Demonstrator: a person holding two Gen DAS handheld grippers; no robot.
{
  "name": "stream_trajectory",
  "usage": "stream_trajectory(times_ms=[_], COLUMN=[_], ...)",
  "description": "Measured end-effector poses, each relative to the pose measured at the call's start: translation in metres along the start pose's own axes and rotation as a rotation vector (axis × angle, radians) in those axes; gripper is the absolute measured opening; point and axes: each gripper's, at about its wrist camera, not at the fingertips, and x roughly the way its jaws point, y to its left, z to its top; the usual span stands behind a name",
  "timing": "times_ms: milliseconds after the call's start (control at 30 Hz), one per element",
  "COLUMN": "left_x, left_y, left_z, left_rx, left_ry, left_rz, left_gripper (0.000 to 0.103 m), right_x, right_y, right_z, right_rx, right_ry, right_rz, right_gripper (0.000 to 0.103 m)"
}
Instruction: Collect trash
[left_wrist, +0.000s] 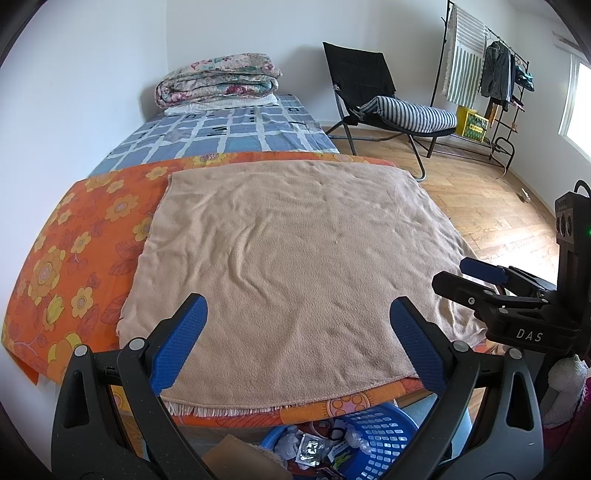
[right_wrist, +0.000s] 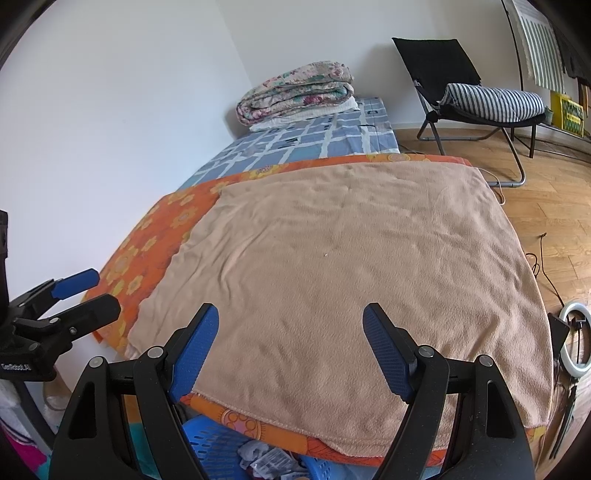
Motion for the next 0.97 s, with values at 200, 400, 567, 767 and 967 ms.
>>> stream_trajectory(times_ms=[200, 400, 567, 767, 967], left_x=[-0.001, -0.001, -0.001, -0.007, -0.010], left_y=[-0.004, -0.008, -0.009, -0.009, -0.010], left_z=[-0.002, -0.004, -0.005, -0.007, -0.008], left_rx=[-0.008, -0.015, -0.033, -0.024, -0.028], left_ry=[0.000, 0.003, 0.013, -0.002, -0.004], left_rz=[-0.005, 0.001, 0.001, 0.011, 0.013], left_gripper=[0.101, 0.101, 0.101, 0.101, 0.101], right_x=[0.000, 0.000, 0.001, -0.001, -0.001], right_y=[0.000, 0.001, 0.005, 0.010, 0.011], right_z=[0.000, -0.002, -0.004, -0.005, -0.004], right_rx=[0.001, 0.003, 0.000, -0.007, -0.006], right_ry=[0.002, 0.004, 0.013, 0.014, 0.017], right_rz=[0.001, 0.003, 0.004, 0.004, 0.002], right_gripper=[0.080, 0.080, 0.080, 0.080, 0.080])
